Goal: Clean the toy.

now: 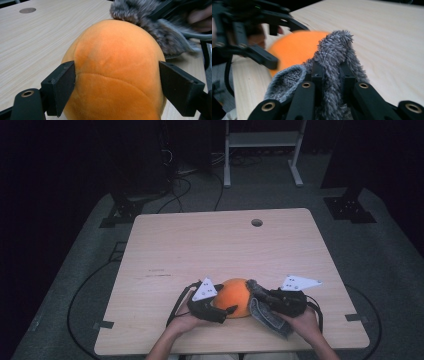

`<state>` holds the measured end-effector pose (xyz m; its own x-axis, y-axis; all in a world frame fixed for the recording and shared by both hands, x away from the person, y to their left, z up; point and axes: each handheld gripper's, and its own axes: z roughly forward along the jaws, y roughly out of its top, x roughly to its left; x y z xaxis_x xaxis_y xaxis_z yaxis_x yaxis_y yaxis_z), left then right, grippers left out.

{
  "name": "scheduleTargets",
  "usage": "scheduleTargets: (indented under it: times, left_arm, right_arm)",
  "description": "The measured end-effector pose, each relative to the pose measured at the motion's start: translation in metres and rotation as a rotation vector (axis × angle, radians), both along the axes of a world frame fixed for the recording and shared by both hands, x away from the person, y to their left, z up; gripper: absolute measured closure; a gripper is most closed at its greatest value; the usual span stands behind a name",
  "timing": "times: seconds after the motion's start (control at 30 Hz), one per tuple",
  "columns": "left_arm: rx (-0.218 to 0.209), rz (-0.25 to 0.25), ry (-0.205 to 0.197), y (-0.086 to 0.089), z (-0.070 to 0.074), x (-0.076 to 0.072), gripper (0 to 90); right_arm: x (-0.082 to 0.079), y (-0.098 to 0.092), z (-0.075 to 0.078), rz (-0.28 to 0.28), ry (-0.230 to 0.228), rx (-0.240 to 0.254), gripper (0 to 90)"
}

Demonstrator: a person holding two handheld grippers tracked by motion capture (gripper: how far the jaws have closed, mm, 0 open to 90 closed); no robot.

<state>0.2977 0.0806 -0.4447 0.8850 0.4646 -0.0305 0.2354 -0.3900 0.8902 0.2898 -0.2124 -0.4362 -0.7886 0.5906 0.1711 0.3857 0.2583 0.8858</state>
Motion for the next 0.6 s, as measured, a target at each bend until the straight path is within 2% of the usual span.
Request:
scheduleTargets:
  times: [0.03,0.07,0.1,0.13,0.2,0.23,0.27,0.3,0.33,0.37,0.4,0.5,0.53,0.57,0.6]
  left_arm:
    - [-0.004,-0.008,0.003,0.002,0.000,0.001,16.5]
    - [-0.004,-0.008,0.003,0.002,0.000,0.001,16.5]
    - [-0.010,-0.008,0.010,0.005,0.000,0.001,16.4]
    - [-0.007,-0.013,0.008,0.005,0.000,0.000,16.5]
    - [0.013,-0.021,-0.014,0.003,0.000,-0.002,16.5]
    - [0.021,-0.023,-0.024,0.002,0.000,-0.003,16.5]
    - [0.021,-0.023,-0.024,0.002,0.000,-0.003,16.5]
    - [0.032,-0.034,-0.052,0.001,0.000,-0.004,16.6]
    - [0.032,-0.034,-0.052,0.001,0.000,-0.004,16.5]
    - [0.051,-0.050,-0.088,0.001,0.001,-0.005,16.2]
    - [0.043,-0.048,-0.088,0.003,0.003,-0.005,14.5]
    - [-0.003,-0.015,-0.029,0.009,0.006,0.001,10.1]
    - [-0.003,-0.015,-0.029,0.009,0.006,0.001,9.7]
    - [-0.019,-0.009,0.032,0.012,0.003,0.005,10.0]
    - [-0.028,-0.020,0.059,0.012,0.001,0.007,12.1]
  right_arm:
    - [0.004,-0.009,-0.008,-0.060,0.040,-0.029,77.6]
    - [0.004,-0.009,-0.008,-0.060,0.040,-0.029,77.6]
    - [0.006,-0.016,-0.018,-0.116,0.092,-0.100,77.7]
    - [0.006,-0.017,-0.021,-0.119,0.103,-0.112,77.7]
    - [0.003,-0.015,-0.016,-0.097,0.081,-0.068,77.7]
    - [0.001,-0.013,-0.009,-0.088,0.055,-0.049,77.7]
    - [0.001,-0.013,-0.009,-0.088,0.055,-0.049,77.7]
    - [-0.002,-0.005,0.003,-0.052,0.004,-0.011,77.6]
    - [-0.003,-0.002,0.006,-0.040,-0.024,-0.003,77.6]
    - [-0.004,0.000,0.007,-0.034,-0.028,0.001,77.6]
    - [-0.003,0.001,0.006,-0.031,-0.024,-0.010,77.7]
    - [0.001,-0.003,-0.002,-0.048,0.012,-0.007,77.7]
    - [0.002,-0.006,-0.004,-0.053,0.025,-0.010,77.8]
    - [0.002,-0.008,-0.005,-0.060,0.036,-0.020,77.7]
    - [0.003,-0.009,-0.007,-0.061,0.048,-0.035,77.7]
